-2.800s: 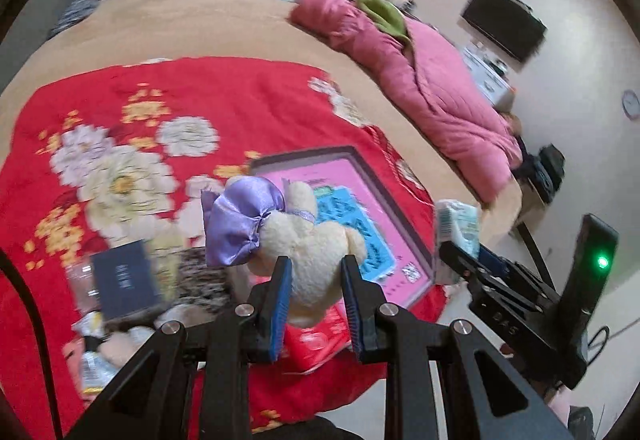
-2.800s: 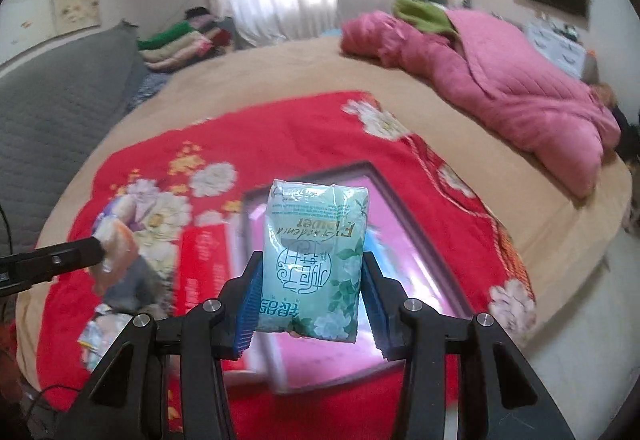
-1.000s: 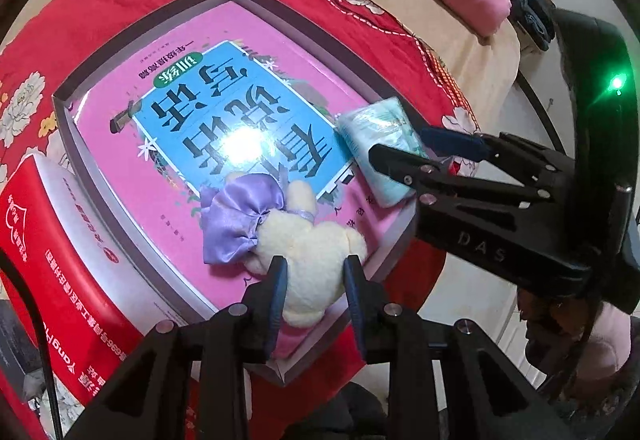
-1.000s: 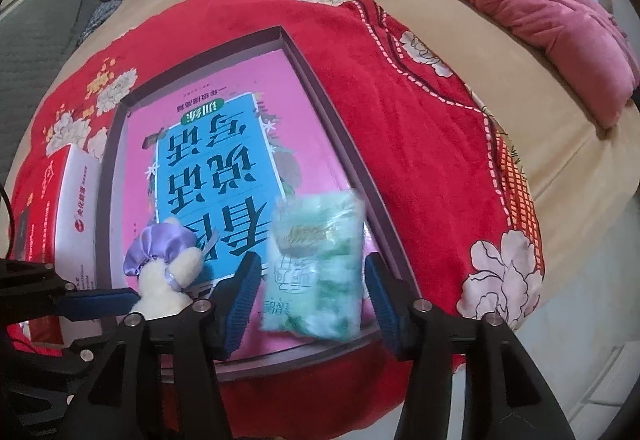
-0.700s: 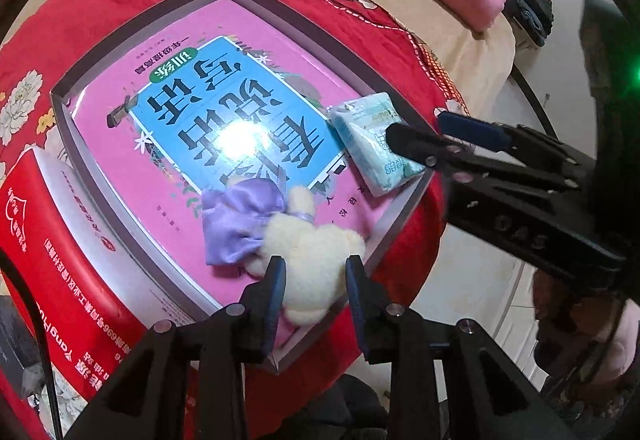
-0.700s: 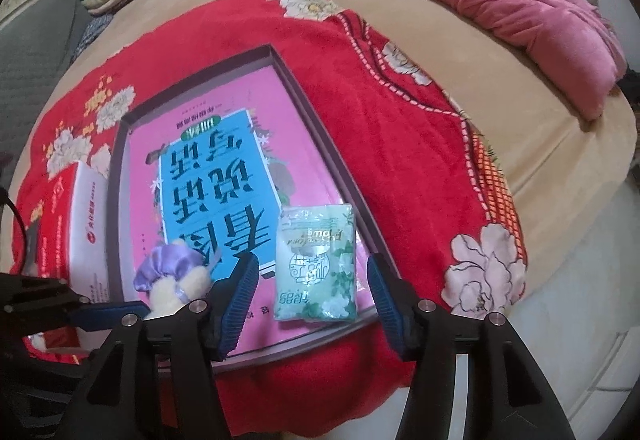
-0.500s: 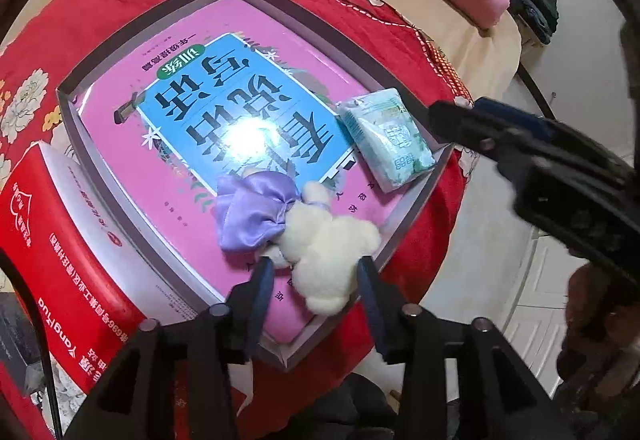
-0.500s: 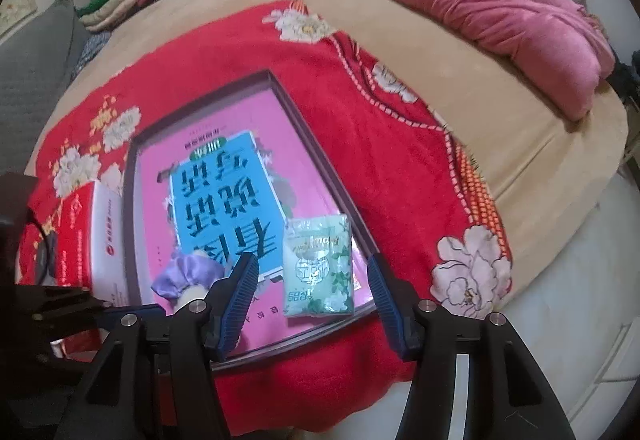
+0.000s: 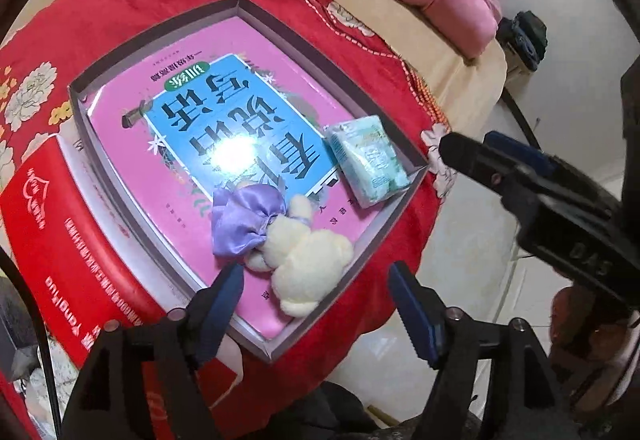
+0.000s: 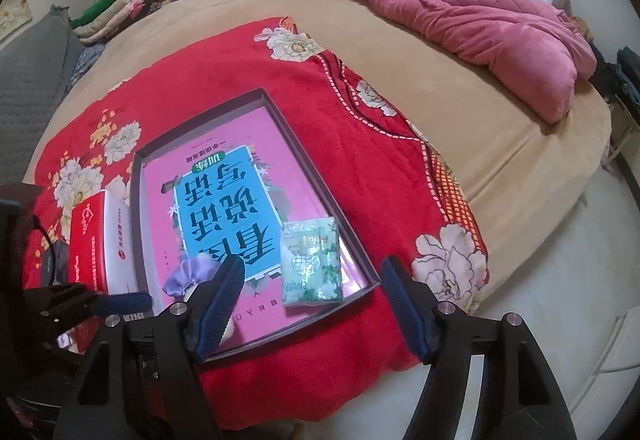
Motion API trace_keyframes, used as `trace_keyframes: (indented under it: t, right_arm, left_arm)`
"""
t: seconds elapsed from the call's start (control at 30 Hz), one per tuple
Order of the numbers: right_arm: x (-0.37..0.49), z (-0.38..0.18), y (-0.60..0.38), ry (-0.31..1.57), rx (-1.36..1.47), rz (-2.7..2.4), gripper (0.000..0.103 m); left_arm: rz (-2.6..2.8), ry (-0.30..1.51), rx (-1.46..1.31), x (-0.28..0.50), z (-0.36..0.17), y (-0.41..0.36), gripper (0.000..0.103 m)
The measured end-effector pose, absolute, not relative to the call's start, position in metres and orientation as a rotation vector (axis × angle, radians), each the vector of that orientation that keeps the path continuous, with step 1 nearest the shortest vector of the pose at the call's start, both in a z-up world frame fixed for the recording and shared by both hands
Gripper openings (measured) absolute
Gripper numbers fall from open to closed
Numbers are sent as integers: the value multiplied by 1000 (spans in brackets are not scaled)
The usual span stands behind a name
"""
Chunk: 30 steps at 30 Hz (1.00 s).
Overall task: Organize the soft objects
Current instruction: 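Open the right tool to drop the tissue pack while left tool releases the bear into the box, then move both tools back from the box toward the pile of soft items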
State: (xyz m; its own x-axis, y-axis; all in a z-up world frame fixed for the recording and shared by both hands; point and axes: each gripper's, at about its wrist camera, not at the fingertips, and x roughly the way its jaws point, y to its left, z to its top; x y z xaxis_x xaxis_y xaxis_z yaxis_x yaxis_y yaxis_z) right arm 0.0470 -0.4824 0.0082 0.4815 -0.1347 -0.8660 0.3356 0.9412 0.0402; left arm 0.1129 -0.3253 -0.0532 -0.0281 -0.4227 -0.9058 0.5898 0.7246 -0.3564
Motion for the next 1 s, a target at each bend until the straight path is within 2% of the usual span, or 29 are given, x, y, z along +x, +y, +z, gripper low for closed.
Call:
trace_keyframes:
  t: [0.23,0.43,1.0]
  right_arm:
    - [42,16,-475,1020,198,-294,73]
    - [38,29,-464,995,140,-308,73]
    - [23,66,-433,922,21,-340,75]
  left_arm:
    - [-799,1317,126,109,-26,-312,75]
    - [-719,1255,85,111,-4,-287,81]
    - [-640,1168,34,95,35,-235,82]
